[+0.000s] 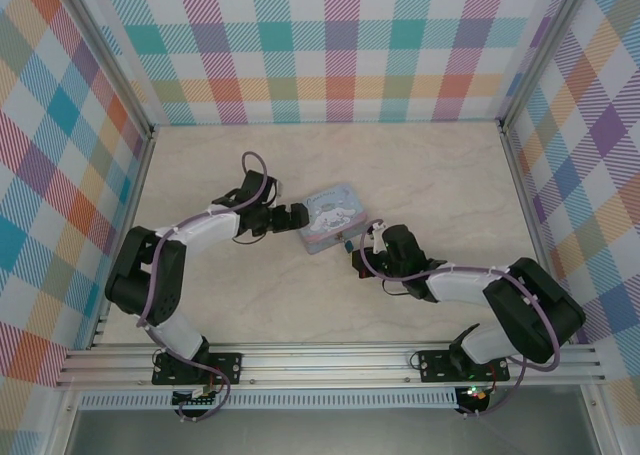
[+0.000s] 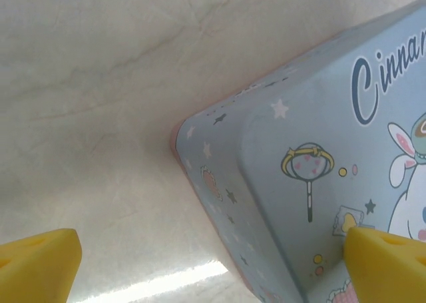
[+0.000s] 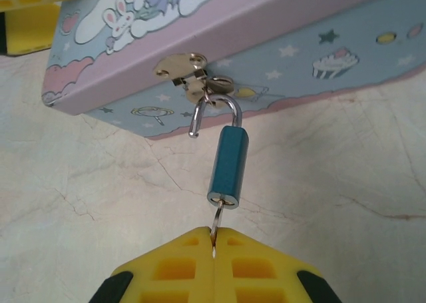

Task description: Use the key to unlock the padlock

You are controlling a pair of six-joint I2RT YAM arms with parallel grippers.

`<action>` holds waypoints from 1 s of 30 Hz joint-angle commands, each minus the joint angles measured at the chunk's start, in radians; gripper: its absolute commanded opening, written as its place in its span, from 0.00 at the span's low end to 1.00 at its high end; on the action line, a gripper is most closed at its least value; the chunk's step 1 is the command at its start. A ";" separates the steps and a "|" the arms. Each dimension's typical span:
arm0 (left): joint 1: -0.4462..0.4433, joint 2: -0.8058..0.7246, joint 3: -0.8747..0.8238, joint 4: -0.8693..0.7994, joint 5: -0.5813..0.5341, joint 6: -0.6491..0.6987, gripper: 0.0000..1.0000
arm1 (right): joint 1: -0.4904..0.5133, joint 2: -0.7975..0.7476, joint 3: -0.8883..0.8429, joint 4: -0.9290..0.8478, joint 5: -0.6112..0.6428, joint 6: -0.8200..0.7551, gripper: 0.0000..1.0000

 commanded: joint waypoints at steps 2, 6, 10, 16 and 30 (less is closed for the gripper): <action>-0.026 -0.037 -0.075 -0.079 -0.065 -0.043 1.00 | -0.045 0.030 0.008 0.040 -0.091 0.099 0.00; -0.029 -0.091 -0.094 -0.075 -0.074 -0.071 1.00 | -0.093 0.068 0.017 0.064 -0.194 0.162 0.00; -0.029 -0.153 -0.073 -0.103 -0.099 -0.074 1.00 | -0.103 0.110 0.027 0.039 -0.207 0.159 0.00; -0.027 -0.200 0.021 -0.193 -0.178 -0.033 1.00 | -0.116 0.137 0.024 0.041 -0.233 0.146 0.03; 0.033 -0.153 0.158 -0.206 -0.189 0.029 1.00 | -0.160 -0.016 -0.033 0.022 -0.264 -0.011 0.48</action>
